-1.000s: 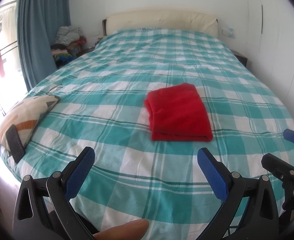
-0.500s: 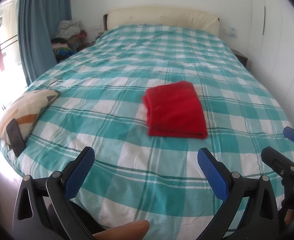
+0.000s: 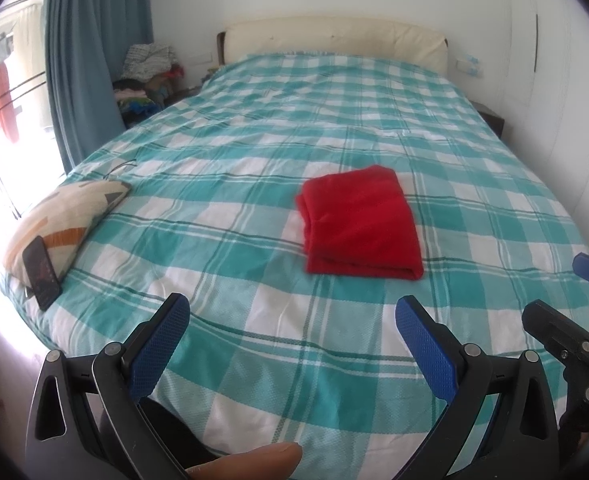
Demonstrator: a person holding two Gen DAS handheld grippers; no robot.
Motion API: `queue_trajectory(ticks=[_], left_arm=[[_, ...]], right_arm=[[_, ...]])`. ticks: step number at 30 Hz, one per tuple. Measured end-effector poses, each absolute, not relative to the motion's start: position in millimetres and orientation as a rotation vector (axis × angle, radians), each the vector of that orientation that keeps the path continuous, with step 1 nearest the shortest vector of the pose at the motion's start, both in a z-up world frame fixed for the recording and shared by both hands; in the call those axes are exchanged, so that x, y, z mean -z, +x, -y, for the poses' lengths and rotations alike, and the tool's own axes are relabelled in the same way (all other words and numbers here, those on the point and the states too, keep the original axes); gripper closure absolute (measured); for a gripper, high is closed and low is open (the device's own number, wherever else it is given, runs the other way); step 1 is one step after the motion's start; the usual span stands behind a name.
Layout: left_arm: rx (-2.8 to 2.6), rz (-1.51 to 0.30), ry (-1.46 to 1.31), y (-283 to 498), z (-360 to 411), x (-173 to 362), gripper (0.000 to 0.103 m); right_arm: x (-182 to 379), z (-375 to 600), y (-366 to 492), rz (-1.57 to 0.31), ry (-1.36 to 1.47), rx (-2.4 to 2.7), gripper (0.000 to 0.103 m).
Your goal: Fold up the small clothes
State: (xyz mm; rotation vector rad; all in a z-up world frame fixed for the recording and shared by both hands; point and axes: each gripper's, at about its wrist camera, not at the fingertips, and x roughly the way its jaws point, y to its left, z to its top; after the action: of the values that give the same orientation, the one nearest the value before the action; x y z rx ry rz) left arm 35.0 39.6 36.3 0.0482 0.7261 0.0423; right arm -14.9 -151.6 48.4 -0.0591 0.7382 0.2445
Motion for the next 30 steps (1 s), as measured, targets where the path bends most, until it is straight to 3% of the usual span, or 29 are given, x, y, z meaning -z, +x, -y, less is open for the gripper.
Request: queue_trajectory(ticks=[30], left_arm=[[-0.042, -0.709, 0.047, 30.8, -40.9, -41.3, 0.000]], right_arm=[[-53.3, 143.1, -15.2, -0.727, -0.079, -0.215, 0.001]])
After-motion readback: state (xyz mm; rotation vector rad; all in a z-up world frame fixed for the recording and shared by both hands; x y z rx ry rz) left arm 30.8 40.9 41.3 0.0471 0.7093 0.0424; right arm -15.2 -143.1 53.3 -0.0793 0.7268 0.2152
